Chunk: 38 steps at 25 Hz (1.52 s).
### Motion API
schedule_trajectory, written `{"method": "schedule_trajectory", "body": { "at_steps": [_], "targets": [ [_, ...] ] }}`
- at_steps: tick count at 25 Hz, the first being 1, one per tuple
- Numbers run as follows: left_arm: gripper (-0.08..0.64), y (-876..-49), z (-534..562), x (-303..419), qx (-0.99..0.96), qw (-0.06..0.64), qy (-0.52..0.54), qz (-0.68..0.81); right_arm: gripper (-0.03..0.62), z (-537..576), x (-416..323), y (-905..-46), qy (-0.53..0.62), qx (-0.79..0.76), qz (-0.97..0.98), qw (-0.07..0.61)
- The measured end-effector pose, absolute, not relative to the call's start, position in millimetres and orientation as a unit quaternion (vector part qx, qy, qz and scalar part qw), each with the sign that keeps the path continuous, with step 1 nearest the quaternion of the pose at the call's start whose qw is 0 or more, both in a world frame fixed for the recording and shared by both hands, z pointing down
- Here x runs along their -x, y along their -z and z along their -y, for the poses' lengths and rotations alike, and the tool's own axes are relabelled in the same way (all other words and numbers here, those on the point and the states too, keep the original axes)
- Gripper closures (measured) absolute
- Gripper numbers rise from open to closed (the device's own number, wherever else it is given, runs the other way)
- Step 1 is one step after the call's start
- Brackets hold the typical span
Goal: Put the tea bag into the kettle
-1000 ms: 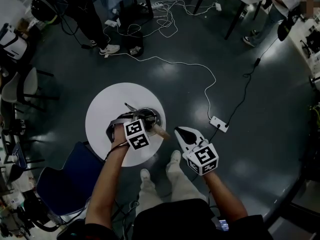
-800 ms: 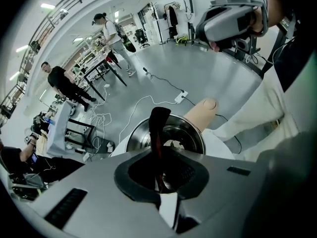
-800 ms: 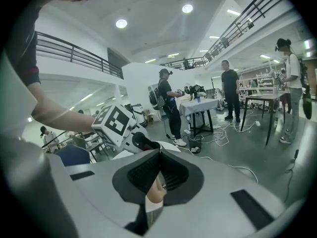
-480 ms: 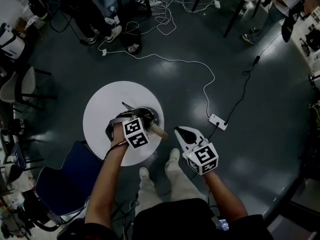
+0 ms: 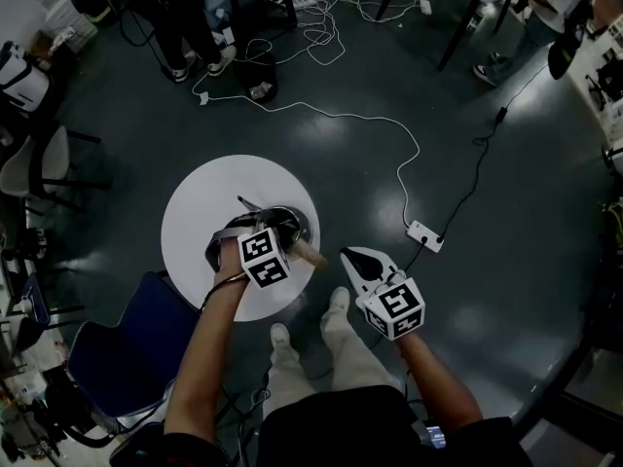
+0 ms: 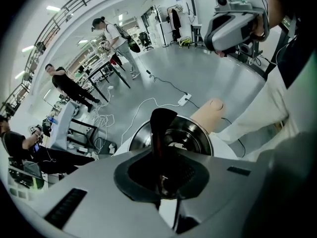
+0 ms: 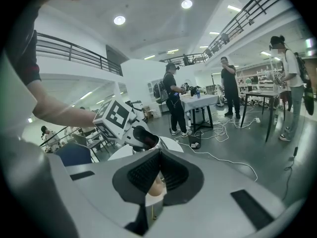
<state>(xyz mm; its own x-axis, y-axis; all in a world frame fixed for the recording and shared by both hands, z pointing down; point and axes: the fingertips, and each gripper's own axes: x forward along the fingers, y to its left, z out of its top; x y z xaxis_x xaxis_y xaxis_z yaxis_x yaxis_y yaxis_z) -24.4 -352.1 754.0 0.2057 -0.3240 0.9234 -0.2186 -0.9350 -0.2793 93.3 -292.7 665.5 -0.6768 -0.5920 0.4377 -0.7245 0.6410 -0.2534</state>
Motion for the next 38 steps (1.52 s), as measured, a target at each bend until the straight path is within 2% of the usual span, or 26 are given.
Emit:
{"method": "schedule_trajectory", "body": {
  "at_steps": [20, 38],
  "targets": [
    [0.499, -733, 339, 29, 0.783, 0.045, 0.595, -0.175, 0.574, 285, -89, -661, -0.208, -0.364, 0.893, 0.163],
    [0.54, -629, 302, 54, 0.836, 0.031, 0.486, -0.251, 0.574, 276, -38, -583, -0.142, -0.366, 0.909, 0.139]
  ]
}}
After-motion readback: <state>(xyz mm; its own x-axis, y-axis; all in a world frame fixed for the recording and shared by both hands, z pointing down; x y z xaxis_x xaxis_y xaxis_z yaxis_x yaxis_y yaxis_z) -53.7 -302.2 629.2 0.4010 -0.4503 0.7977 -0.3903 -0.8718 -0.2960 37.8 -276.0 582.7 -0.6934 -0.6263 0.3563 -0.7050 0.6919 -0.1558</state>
